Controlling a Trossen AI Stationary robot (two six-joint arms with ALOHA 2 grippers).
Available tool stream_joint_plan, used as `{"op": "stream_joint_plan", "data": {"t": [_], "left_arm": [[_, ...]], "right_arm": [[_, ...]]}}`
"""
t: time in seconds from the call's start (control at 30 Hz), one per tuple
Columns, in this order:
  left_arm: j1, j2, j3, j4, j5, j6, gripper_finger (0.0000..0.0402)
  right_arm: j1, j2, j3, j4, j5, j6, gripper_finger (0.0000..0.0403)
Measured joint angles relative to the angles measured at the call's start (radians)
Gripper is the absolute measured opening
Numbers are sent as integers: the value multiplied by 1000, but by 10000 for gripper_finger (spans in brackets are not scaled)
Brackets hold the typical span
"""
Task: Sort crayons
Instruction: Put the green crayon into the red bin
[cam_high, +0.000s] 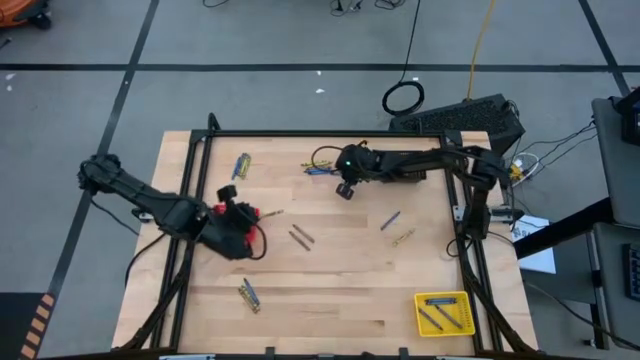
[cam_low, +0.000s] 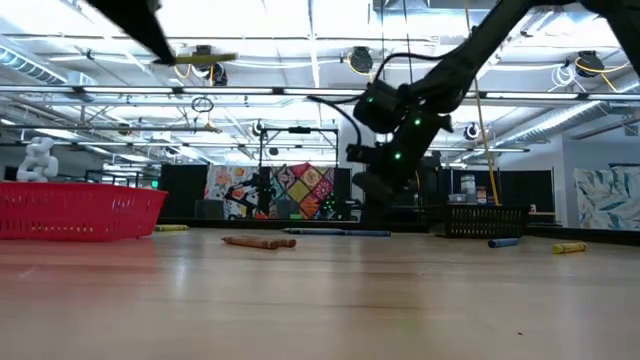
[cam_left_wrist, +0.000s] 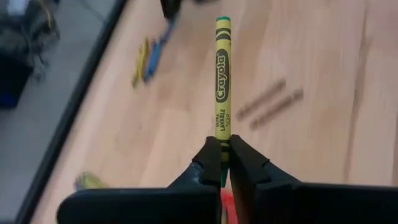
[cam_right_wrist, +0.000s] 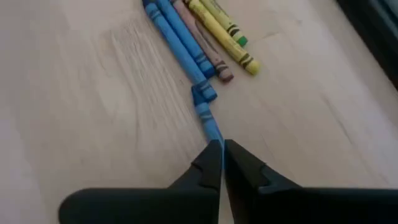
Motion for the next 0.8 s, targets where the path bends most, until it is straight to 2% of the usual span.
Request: {"op": "stream_joint_plan", "data": {"t": [0.23,0.47,0.63,0.8], "left_arm": [[-92,2,0,-126,0,-266,8],[-113,2,0,-212,21,-508,8],[-110,1,-36,-297,143,-682,8],[-97,5,-156,-293,336,-695,8]], "right_arm": [[3,23,14,-35,-4,-9,2],[42,-46,14,-76,-8,-38,1],[162,-115,14,-42,-53,-23,0],[346,-118,14,34,-48,-18,0]]}}
